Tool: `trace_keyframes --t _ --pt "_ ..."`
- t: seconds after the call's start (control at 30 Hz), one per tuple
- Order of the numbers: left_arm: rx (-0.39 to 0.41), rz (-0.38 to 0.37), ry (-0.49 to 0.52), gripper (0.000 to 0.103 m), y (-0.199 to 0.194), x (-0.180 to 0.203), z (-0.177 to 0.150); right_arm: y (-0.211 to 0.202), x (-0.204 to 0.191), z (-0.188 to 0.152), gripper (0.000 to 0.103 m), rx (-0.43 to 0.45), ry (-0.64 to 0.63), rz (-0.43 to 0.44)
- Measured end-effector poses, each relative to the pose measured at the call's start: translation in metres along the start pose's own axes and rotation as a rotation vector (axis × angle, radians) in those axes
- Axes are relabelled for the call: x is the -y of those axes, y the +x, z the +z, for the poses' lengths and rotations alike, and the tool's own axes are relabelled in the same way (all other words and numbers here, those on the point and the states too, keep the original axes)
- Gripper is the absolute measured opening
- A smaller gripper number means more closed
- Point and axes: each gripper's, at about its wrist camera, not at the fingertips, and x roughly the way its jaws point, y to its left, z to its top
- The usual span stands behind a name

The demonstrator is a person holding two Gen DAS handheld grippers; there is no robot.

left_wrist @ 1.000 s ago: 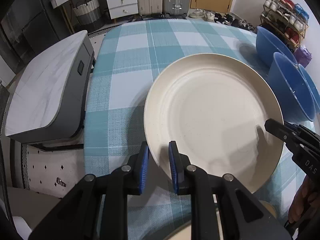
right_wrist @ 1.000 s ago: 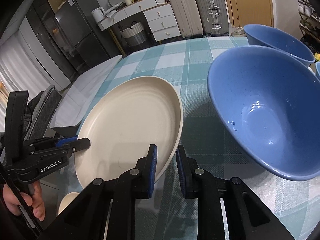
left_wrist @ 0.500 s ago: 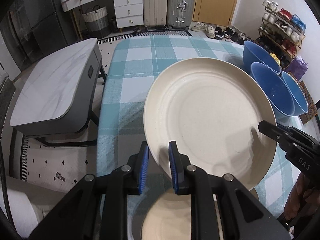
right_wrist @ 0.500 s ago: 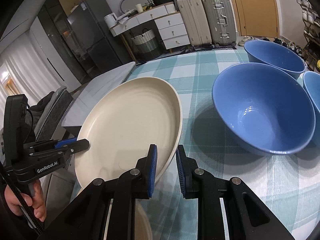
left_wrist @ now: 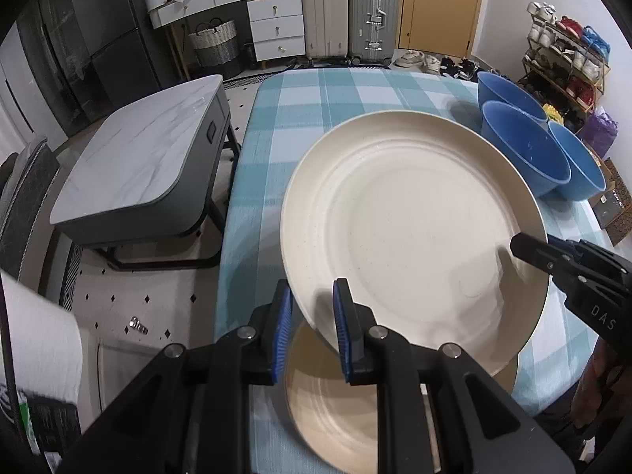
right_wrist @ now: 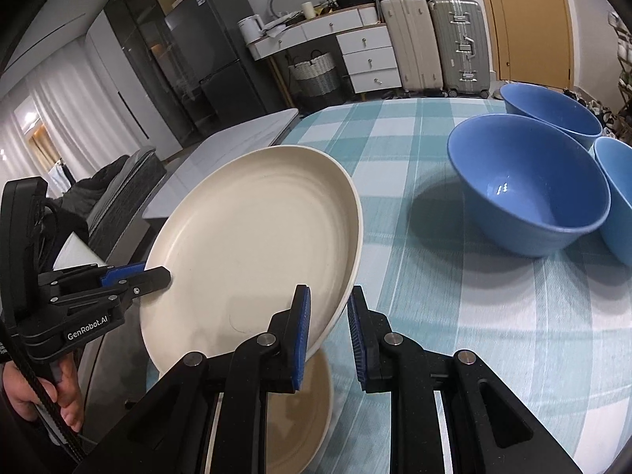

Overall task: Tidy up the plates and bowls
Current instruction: 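Carry the cream plate over the stacked cream plates with both grippers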

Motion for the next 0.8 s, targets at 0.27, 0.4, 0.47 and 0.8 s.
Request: trace_keyframes --t 0.27,0.4,0.47,0.8 --pt "-0.031 0.004 -0.027 0.018 -0.004 -0.002 -0.033 -0.008 -0.012 -0.027 0.019 -0.015 -0.029 0.003" --pt "-0.050 -0.004 -0.043 0.018 -0.004 -0.002 -0.047 -0.009 -0.017 -0.041 0.019 -0.036 -0.044 -0.005" --pt "-0.056 0.002 -0.040 0.018 -0.004 -0.001 -0.052 -0.009 -0.018 -0.047 0.019 -0.044 -0.049 -0.005" --pt "-0.077 0.034 -0.004 0.018 -0.002 0.001 -0.072 -0.011 -0.028 -0.069 0.019 -0.072 -0.072 -0.019"
